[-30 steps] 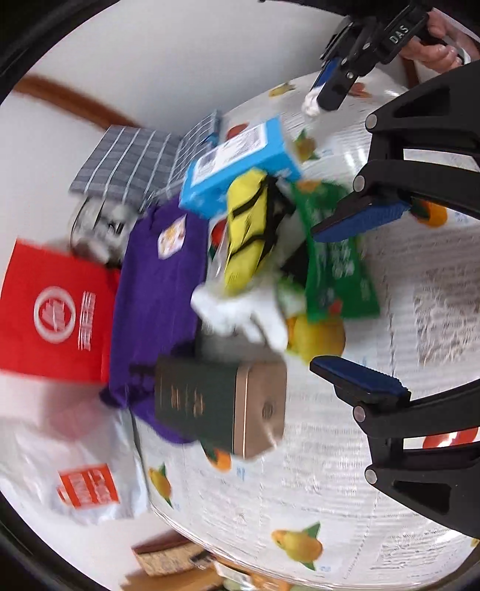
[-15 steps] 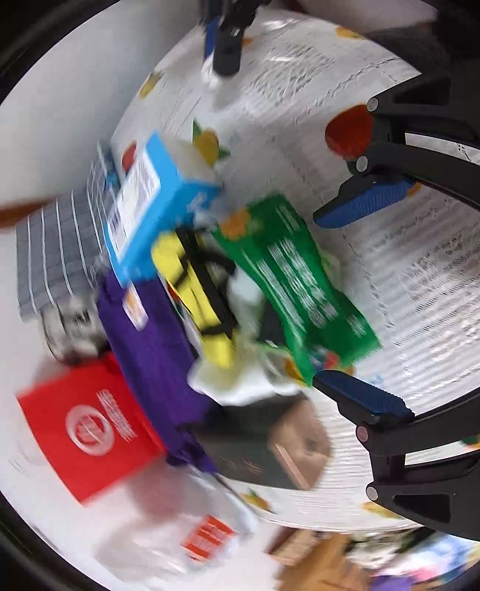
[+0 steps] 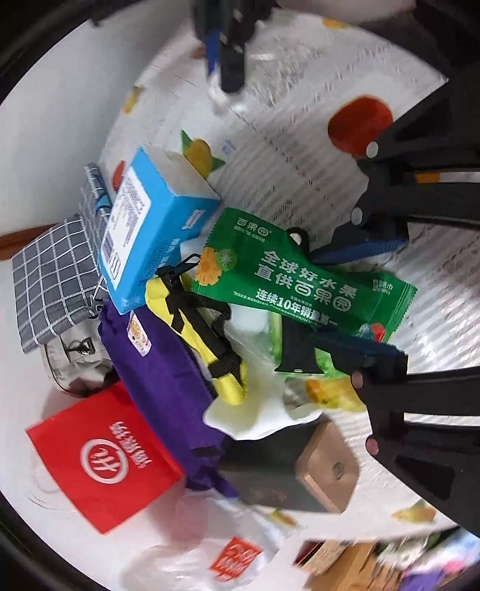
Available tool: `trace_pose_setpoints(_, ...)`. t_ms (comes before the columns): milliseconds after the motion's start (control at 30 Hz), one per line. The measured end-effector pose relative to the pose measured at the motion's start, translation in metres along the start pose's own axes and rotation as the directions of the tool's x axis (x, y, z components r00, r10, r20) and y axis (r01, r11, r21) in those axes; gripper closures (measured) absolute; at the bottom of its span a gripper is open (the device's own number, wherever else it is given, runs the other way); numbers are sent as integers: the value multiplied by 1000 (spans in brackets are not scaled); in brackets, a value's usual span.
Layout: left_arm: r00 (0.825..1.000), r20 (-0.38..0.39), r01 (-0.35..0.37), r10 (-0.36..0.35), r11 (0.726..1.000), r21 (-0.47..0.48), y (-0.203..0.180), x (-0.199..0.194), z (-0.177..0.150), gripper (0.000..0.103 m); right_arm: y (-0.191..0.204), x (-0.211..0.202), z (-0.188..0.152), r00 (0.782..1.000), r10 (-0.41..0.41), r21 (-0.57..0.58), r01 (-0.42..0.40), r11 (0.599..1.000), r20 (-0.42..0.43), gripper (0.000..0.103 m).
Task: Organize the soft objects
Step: 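Grasp the white cloth with the right gripper while the left grasps the green pouch, then carry the white cloth and green pouch toward the purple towel with both grippers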
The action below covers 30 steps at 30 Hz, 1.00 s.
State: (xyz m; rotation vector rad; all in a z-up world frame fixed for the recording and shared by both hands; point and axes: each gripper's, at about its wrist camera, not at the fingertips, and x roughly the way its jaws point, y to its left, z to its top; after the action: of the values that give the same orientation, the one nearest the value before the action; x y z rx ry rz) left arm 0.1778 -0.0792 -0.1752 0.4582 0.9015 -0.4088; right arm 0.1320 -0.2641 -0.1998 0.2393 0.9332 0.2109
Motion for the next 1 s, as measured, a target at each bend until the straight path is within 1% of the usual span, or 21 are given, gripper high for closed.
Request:
trace_pose_setpoints(67,999,0,50,-51,997,-50,7,-3,-4,70,3,1,-1,1000,4,-6,-4,1000,-3,81)
trace_pose_setpoints(100,998,1,62,-62,996,-66,9,-4,-7,71,6,2,-2,1000,7,-11,-7,1000,-6,81)
trace_pose_setpoints(200,998,-8,69,-70,993,-96,13,-8,-16,72,12,3,-4,1000,10,-23,-11,1000,-10,81)
trace_pose_setpoints(333,999,-19,39,-42,989,-143,24,-22,-34,73,17,2,-8,1000,18,-31,-19,999,-9,81)
trace_pose_setpoints(400,999,-32,12,-18,985,-172,33,-28,-45,73,19,2,-10,1000,22,-32,-22,999,-10,81)
trace_pose_setpoints(433,999,-52,-16,6,980,-199,40,-30,-53,73,19,2,-10,1000,23,-33,-23,999,-9,81)
trace_pose_setpoints(467,998,-64,-27,14,976,-216,45,-29,-57,73,20,2,-11,1000,23,-34,-23,999,-8,81)
trace_pose_setpoints(567,993,-113,-57,26,960,-274,60,-24,-74,73,21,4,-12,1000,19,-37,-19,999,-9,81)
trace_pose_setpoints(633,991,-133,-60,19,949,-308,67,-20,-84,73,21,6,-14,1000,15,-33,-15,999,-11,81)
trace_pose_setpoints(667,992,-125,-55,15,946,-319,68,-19,-87,72,21,8,-14,1000,12,-32,-12,999,-13,81)
trace_pose_setpoints(733,995,-104,-30,-4,947,-320,69,-22,-89,58,22,10,-15,1000,6,-37,-7,999,-15,81)
trace_pose_setpoints(767,996,-94,-21,-10,947,-319,68,-22,-89,44,23,11,-15,1000,3,-40,-3,999,-15,81)
trace_pose_setpoints(800,996,-87,-27,0,949,-313,68,-21,-89,40,23,12,-16,1000,-1,-42,0,999,-17,81)
trace_pose_setpoints(867,994,-99,-67,40,956,-285,66,-16,-87,40,23,13,-16,1000,-16,-49,15,999,-18,81)
trace_pose_setpoints(900,993,-105,-76,48,958,-278,65,-14,-86,40,24,14,-16,1000,-23,-53,22,998,-17,81)
trace_pose_setpoints(933,993,-113,-75,45,958,-275,65,-9,-86,40,24,15,-16,1000,-26,-55,25,998,-18,81)
trace_pose_setpoints(967,992,-116,-71,40,957,-281,67,-6,-86,38,23,16,-16,1000,-24,-55,23,998,-18,81)
trace_pose_setpoints(1000,995,-95,-54,27,953,-298,69,-5,-86,38,22,18,-16,1000,-23,-55,22,998,-20,81)
